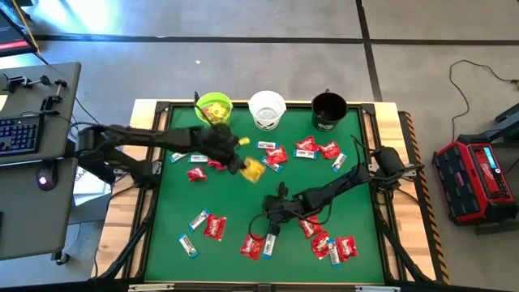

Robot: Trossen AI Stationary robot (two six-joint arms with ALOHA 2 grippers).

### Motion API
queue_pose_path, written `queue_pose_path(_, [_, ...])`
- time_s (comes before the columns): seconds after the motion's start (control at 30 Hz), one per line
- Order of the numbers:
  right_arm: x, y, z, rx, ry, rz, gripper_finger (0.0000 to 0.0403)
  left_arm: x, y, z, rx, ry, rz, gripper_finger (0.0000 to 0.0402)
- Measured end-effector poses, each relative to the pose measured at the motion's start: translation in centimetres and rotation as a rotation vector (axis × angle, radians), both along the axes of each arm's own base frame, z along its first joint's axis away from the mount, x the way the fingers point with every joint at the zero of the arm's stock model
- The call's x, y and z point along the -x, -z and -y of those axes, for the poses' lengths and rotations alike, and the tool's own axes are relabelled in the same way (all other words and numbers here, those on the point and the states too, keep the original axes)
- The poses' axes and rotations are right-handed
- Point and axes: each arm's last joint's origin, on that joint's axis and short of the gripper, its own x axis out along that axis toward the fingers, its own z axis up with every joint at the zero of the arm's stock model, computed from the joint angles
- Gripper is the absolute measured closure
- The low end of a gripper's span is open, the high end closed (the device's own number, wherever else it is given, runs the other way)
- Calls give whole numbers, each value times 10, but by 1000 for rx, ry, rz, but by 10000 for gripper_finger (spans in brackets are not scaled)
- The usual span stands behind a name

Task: Sort candy by brand, put in halloween buckets
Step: Put the yellow candy into the green bucket

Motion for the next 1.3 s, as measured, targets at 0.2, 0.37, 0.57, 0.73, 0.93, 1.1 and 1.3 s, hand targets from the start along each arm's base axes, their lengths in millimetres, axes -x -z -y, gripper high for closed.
queue_pose_path(0.2, [-2,-1,5,-22,102,24,398,39,-39,-28,-172,-195,76,401])
queue_pose_path(0.37, [-4,-1,17,-55,188,31,396,71,-57,-49,-303,-390,73,401])
queue_pose_path(0.57, [-9,-2,32,-103,290,49,402,100,-51,-80,-280,-529,-39,401])
queue_pose_path(0.73, [-10,-2,40,-132,353,63,402,116,-41,-108,-267,-554,-97,401])
queue_pose_path(0.93, [-11,-2,43,-147,374,68,402,127,-23,-137,-229,-565,-163,401])
queue_pose_path(1.1, [-12,-3,46,-138,373,66,402,126,-7,-155,-212,-543,-234,401])
queue_pose_path(1.3, [-12,-2,50,-117,366,57,402,119,1,-171,-217,-539,-286,400])
